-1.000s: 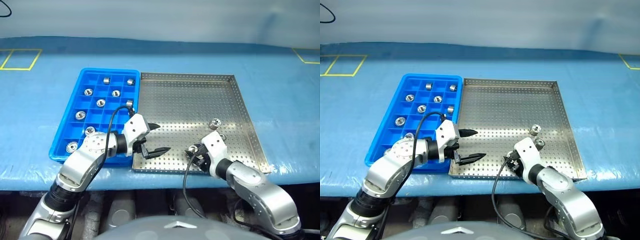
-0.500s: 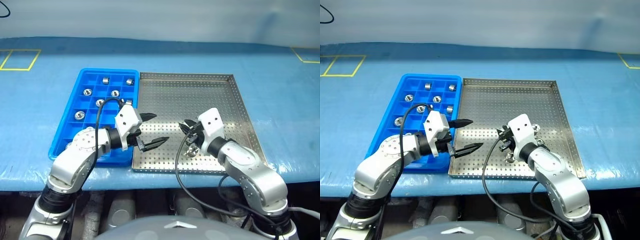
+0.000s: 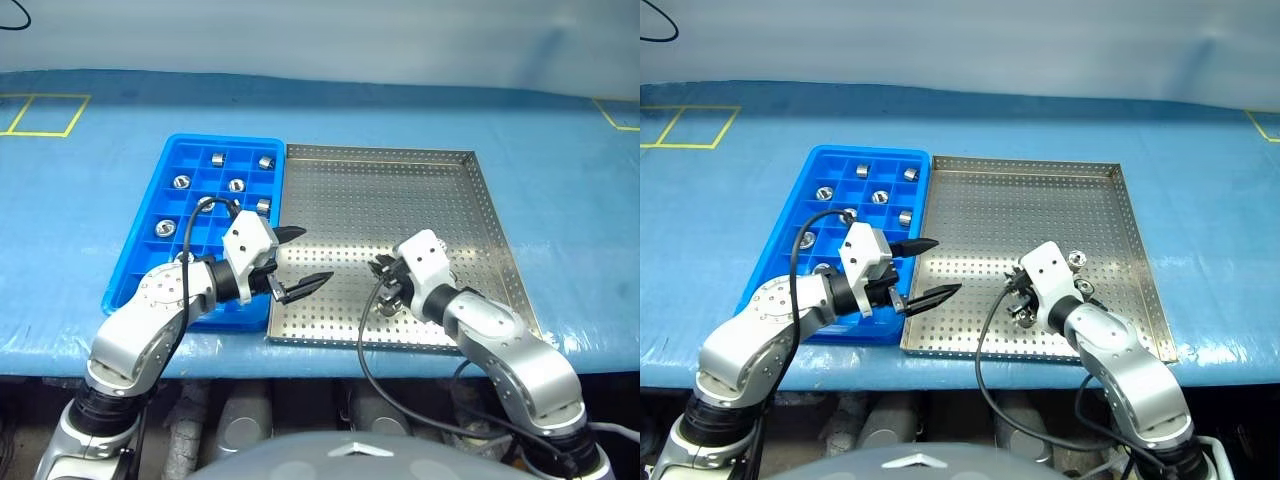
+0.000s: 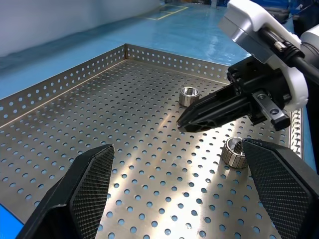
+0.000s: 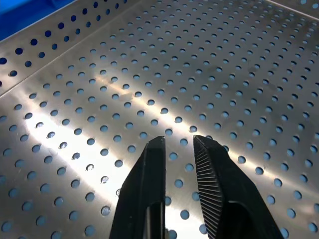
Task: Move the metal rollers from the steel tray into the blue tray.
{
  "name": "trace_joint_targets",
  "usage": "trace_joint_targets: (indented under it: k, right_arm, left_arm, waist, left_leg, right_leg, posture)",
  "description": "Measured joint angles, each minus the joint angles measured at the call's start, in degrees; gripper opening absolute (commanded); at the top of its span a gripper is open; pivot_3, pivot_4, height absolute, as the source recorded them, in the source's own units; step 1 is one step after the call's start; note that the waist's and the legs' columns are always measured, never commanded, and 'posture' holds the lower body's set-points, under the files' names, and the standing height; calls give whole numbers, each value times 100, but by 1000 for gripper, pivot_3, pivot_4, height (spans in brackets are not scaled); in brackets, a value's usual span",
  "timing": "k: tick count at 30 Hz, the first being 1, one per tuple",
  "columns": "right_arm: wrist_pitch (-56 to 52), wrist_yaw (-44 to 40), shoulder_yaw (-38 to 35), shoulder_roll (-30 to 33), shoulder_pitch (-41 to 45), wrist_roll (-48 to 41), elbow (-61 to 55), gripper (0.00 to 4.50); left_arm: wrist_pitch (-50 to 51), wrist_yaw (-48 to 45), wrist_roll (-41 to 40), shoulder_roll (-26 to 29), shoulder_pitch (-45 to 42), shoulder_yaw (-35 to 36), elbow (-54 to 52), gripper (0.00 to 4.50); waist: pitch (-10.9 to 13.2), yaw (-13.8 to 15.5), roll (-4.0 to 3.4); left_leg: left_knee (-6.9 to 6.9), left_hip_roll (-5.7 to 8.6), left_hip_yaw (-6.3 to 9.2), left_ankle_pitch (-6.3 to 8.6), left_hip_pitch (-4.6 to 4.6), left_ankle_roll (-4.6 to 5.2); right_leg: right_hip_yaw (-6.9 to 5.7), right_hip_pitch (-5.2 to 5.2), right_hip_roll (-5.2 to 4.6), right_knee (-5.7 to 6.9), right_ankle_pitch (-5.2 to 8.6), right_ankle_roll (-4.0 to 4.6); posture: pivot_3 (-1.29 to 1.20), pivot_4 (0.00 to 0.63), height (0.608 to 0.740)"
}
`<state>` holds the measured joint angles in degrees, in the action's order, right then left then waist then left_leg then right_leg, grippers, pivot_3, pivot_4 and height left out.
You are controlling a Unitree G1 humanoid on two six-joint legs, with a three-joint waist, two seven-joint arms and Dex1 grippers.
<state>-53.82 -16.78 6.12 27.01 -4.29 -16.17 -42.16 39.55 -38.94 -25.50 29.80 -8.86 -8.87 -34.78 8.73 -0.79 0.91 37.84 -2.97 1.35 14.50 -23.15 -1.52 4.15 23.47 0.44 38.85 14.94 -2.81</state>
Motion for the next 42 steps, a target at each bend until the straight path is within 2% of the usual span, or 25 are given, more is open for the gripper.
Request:
trace_joint_targets:
  k: [5, 13, 24, 27, 31, 38, 42]
  right_arm:
    - [-110, -13, -47, 122, -402, 3, -306, 3468]
    - [-273, -158, -2, 242, -621, -95, -498, 3468]
    - [-142, -153, 20, 84, -654, -6, 79, 3468]
    - [-121, -155, 21, 81, -644, 11, 142, 2874]
    - [-136, -184, 23, 81, -632, -7, 137, 1704]
    - [-182, -206, 35, 113, -554, -25, 0, 1709]
    - [-161, 124, 2, -311, 145, 40, -68, 1709]
  left_arm:
    - [9, -50, -46, -1, -107, -97, 2, 4500]
    - [17, -113, -49, -1, -171, -174, 21, 4500]
    - [16, -123, -54, -4, -188, -188, 35, 4500]
    - [16, -122, -54, -4, -187, -187, 35, 4500]
    - [16, -120, -53, -4, -186, -187, 35, 4500]
    - [16, -131, -60, 20, -159, -185, 35, 4500]
    - [15, -236, -207, 92, -69, -141, 30, 4500]
  waist:
    - [0, -55, 0]
    - [0, -84, 0]
    - [-1, -77, 1]
    - [-1, -67, 1]
    - [-1, -60, 1]
    - [0, -62, 0]
    - [1, -126, 0]
  left_leg:
    - [1, -2, 0, 0, 5, 0]
    - [2, -2, -1, 0, 7, 0]
    - [1, -2, -1, 0, 8, 0]
    - [1, -2, -1, 0, 7, 0]
    - [0, -2, -1, 0, 7, 0]
    - [1, -2, -2, 0, 7, 0]
    - [3, -4, -2, -1, 13, 0]
  right_leg:
    - [0, -1, 4, 3, 0, -1]
    - [2, -3, 4, 3, 0, -2]
    - [2, -4, 3, 3, 0, -2]
    - [1, -5, 3, 2, 0, -1]
    - [1, -5, 3, 2, 0, -1]
    - [2, -4, 3, 3, 0, -2]
    - [5, -4, 7, 10, -1, -3]
  posture:
    - [-1, 150, 740]
    - [-9, 150, 740]
    - [4, 150, 740]
    - [4, 150, 740]
    - [4, 150, 740]
    - [13, 150, 740]
    - [22, 150, 740]
